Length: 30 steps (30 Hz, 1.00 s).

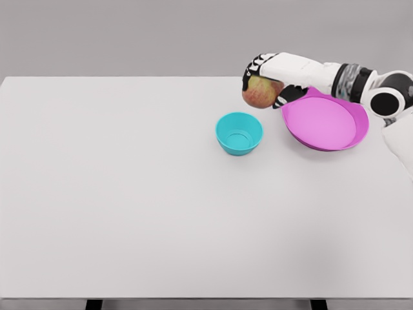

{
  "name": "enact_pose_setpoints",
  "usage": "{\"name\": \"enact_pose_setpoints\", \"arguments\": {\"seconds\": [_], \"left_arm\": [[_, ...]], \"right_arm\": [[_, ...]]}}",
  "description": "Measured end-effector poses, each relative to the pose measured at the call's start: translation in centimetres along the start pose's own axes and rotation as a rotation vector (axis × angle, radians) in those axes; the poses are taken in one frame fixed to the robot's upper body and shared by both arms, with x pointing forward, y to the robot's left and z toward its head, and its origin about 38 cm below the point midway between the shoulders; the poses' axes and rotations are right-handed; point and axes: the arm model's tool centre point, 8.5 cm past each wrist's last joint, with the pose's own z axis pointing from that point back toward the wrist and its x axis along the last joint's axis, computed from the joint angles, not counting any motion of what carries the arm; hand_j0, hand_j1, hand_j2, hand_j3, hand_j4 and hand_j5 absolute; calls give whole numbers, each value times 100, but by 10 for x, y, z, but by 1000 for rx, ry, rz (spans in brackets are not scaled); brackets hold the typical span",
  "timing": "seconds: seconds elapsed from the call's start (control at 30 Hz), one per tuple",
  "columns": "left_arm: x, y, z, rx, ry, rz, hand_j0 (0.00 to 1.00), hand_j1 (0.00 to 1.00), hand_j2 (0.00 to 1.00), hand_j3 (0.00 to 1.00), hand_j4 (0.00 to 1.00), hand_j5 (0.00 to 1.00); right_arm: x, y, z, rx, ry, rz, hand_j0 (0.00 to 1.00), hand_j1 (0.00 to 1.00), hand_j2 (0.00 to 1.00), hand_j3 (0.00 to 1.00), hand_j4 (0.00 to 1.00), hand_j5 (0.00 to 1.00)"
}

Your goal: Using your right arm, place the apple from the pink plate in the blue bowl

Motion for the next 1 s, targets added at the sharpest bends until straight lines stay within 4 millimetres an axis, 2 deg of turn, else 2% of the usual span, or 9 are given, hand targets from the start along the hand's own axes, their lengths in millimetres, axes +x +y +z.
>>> {"name": "enact_pose_setpoints", "arguments": {"seconds": [0.3, 0.53, 0.6, 0.63, 0.7, 0.73, 0.87, 1.0], "left_arm": [[0, 0, 0, 0, 0, 0, 100, 100, 100, 100, 100, 100], [0, 0, 0, 0, 0, 0, 100, 100, 100, 100, 100, 100], [0, 0, 0, 0, 0, 0, 100, 100, 100, 100, 100, 100], [0, 0, 0, 0, 0, 0, 100, 100, 100, 100, 100, 100], [0, 0, 0, 0, 0, 0, 100, 100, 100, 100, 100, 100], [0, 0, 0, 0, 0, 0, 100, 100, 100, 100, 100, 100], [0, 0, 0, 0, 0, 0, 100, 100, 100, 100, 100, 100], [0, 0, 0, 0, 0, 0, 100, 100, 100, 100, 100, 100]], "right_arm": [[20, 17, -28, 46, -47, -11, 43, 43, 43, 43, 43, 43], [23, 26, -31, 61, -51, -21, 45, 45, 45, 45, 45, 45], [23, 26, -31, 62, -51, -18, 52, 52, 52, 52, 52, 52], [23, 26, -31, 63, -52, -17, 67, 67, 67, 67, 67, 67], [24, 25, -32, 64, -50, -11, 84, 84, 84, 84, 84, 84], [24, 26, -32, 66, -49, -9, 89, 89, 89, 89, 89, 89], [26, 30, -30, 70, -51, -1, 97, 97, 97, 97, 97, 97], [31, 31, -25, 64, -53, 7, 100, 100, 100, 100, 100, 100]]}}
